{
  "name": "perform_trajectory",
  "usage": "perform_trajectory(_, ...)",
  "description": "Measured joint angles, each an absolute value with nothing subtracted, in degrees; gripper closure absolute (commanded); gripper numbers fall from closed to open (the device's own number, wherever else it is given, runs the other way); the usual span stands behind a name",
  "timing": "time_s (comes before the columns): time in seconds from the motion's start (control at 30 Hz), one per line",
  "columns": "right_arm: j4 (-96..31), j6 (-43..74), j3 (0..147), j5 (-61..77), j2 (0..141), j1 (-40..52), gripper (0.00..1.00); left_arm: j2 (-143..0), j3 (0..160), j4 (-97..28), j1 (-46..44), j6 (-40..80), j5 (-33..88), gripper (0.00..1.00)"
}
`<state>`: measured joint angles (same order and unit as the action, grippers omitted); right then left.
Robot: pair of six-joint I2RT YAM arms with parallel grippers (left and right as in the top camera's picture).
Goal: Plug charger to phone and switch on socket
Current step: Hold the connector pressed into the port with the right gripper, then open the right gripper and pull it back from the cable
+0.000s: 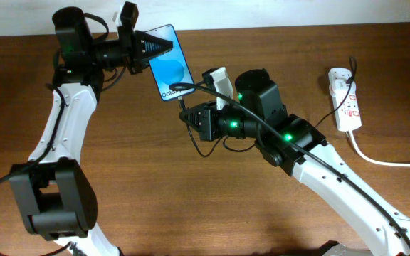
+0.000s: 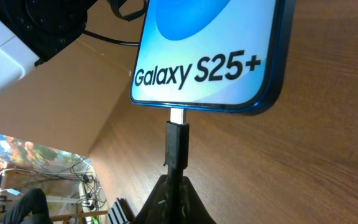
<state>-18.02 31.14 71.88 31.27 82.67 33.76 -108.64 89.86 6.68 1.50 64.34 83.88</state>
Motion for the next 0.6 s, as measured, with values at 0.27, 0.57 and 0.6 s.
perform_trajectory(0.27, -17.5, 31.1, 71.9, 31.1, 82.7, 33.8, 0.96, -108.6, 89.9, 6.7, 1.5, 64.4, 83.8, 1.0)
perform_trajectory(0.57, -17.5, 31.1, 71.9, 31.6, 82.7, 33.0, 0.96, -108.6, 89.9, 6.7, 1.5, 64.3, 83.4, 1.0)
perform_trajectory(0.6, -17.3, 31.1, 71.9, 31.6, 82.7, 33.0, 0.96, -108.6, 89.9, 6.7, 1.5, 64.3, 83.4, 1.0)
